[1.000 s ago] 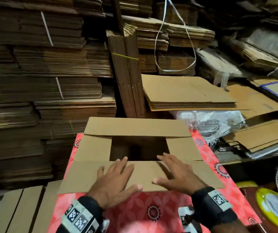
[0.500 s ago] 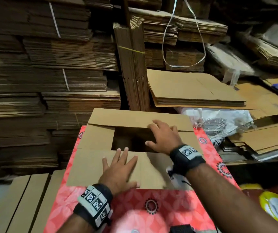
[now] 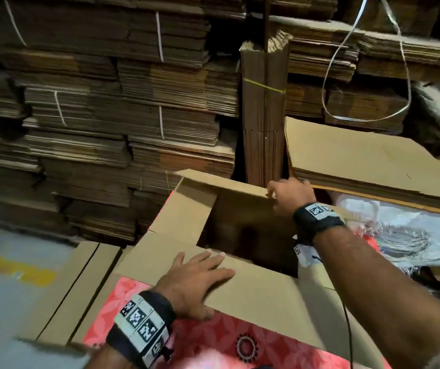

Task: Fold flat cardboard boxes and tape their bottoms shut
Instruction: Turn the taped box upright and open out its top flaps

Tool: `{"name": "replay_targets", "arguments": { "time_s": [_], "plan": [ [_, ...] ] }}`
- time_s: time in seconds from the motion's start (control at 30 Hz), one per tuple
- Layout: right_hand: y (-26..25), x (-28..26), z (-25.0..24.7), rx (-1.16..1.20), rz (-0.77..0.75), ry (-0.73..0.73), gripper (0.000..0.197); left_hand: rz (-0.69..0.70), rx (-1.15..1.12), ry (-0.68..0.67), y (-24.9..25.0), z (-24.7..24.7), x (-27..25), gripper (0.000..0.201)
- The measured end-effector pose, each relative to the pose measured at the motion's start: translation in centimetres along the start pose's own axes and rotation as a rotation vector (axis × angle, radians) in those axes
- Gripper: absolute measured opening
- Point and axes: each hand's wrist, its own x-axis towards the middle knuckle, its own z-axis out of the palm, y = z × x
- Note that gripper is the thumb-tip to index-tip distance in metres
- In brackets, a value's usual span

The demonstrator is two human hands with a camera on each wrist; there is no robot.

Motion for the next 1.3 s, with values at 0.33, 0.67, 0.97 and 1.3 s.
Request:
{"name": "replay_targets", "arguments": {
  "time_s": [0.33,0.67,0.97,1.3],
  "plan": [
    [4.1,6.8,-0.4,0.253,0.166,0.446,0.028,-0.078,-0.186,-0.026,0.5,-1.1,-1.0,0.081],
    [2.0,4.6,4.9,0.235,0.086,0.105,0.105,-0.054,-0.182,-0.064,0.4,-2.1,0.2,0.083],
    [4.8,-0.3,4.2,0.059,0.124,-0.067,0.131,-0.091,-0.028,0.058,-2.6,-10.1,3.9,0.115],
    [4.5,-2.3,6.5,-0.083,0.205,-0.082,0.148,-0.221,0.286,0.164,-3.1,-13.2,15.5,0.108]
  ]
}}
